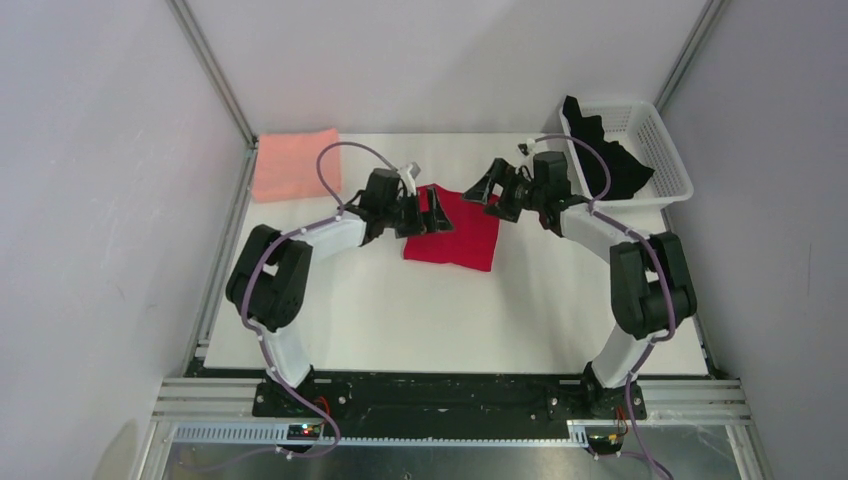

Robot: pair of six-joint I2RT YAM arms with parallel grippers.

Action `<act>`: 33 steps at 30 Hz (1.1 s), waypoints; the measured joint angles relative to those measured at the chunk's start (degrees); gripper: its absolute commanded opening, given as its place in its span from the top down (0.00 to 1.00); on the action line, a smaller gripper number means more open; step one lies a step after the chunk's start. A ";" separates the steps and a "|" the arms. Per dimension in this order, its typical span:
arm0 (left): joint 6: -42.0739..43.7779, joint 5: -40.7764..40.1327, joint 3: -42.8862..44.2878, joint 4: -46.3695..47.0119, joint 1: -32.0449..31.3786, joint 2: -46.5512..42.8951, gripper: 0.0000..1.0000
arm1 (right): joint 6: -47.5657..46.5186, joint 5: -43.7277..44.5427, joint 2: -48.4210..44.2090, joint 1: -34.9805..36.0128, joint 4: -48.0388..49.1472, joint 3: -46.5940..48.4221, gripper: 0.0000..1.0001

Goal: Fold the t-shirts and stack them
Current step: Smooth out wrinkles on the folded tshirt

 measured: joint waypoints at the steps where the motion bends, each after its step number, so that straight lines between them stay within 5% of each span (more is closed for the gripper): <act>1: -0.37 0.17 -0.90 0.39 -0.44 0.02 0.00 | 0.39 -0.28 0.70 0.02 0.85 -0.02 0.01; 15: -2.54 -2.93 -14.32 7.56 -2.10 -2.71 0.00 | 2.58 -2.43 7.80 -1.49 4.74 -0.76 0.01; 26: -2.49 -15.67 -19.45 -1.73 -5.22 -20.61 0.00 | -3.76 5.07 -15.19 -0.46 -4.22 -7.15 0.01; 33: -2.36 -21.68 -12.81 -6.19 -0.85 -15.10 0.00 | -4.76 8.48 -26.21 -0.15 -8.28 -16.79 0.01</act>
